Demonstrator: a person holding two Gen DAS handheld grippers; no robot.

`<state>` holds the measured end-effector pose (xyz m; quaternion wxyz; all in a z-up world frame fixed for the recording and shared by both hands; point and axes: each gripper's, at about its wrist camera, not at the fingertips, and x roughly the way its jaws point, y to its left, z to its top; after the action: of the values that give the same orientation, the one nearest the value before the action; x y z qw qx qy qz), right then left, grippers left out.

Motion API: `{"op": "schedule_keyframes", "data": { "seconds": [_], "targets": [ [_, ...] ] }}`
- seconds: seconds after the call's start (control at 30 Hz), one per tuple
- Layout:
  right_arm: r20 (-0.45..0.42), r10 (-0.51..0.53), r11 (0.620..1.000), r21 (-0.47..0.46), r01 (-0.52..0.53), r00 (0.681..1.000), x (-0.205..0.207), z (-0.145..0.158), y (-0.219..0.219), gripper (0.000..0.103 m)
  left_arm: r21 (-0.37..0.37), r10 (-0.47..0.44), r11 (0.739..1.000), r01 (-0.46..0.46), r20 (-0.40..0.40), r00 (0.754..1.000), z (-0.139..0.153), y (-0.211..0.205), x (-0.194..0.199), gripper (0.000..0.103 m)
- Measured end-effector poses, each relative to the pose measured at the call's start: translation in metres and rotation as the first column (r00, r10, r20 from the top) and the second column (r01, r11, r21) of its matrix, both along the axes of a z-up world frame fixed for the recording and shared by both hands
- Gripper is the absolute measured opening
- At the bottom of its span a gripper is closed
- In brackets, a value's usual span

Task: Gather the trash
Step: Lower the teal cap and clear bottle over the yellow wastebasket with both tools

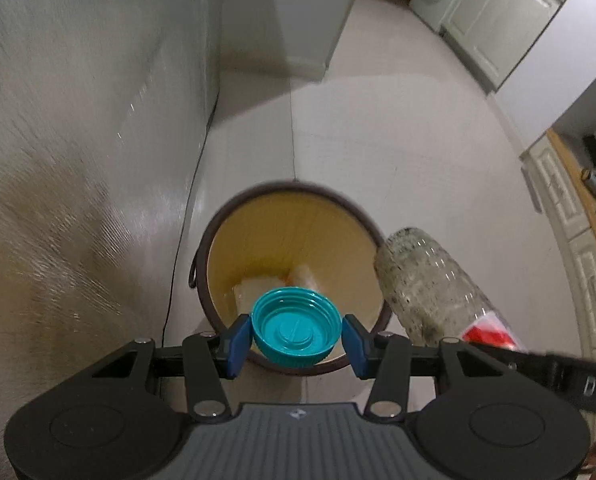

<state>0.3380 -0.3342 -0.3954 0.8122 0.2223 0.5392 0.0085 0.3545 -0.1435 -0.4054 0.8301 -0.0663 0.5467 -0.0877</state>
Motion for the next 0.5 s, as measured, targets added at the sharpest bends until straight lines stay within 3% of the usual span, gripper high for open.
{"op": "schedule_keyframes", "data": {
  "seconds": [0.2, 0.33, 0.5],
  "targets": [
    [-0.085, 0.021, 1.000, -0.021, -0.023, 0.996, 0.039, -0.039, 0.019, 0.064, 0.002, -0.001, 1.000, 0.001, -0.057, 0.998, -0.039, 0.006, 0.014, 0.050],
    [-0.135, 0.029, 0.999, -0.040, -0.035, 0.990, 0.066, -0.060, 0.029, 0.064, -0.005, -0.003, 1.000, 0.003, -0.066, 0.998, -0.048, 0.010, 0.023, 0.050],
    [-0.097, 0.044, 0.996, -0.072, -0.051, 0.994, 0.089, -0.065, 0.044, 0.065, -0.021, 0.006, 1.000, -0.007, -0.024, 1.000, -0.050, 0.012, 0.042, 0.054]
  ]
}}
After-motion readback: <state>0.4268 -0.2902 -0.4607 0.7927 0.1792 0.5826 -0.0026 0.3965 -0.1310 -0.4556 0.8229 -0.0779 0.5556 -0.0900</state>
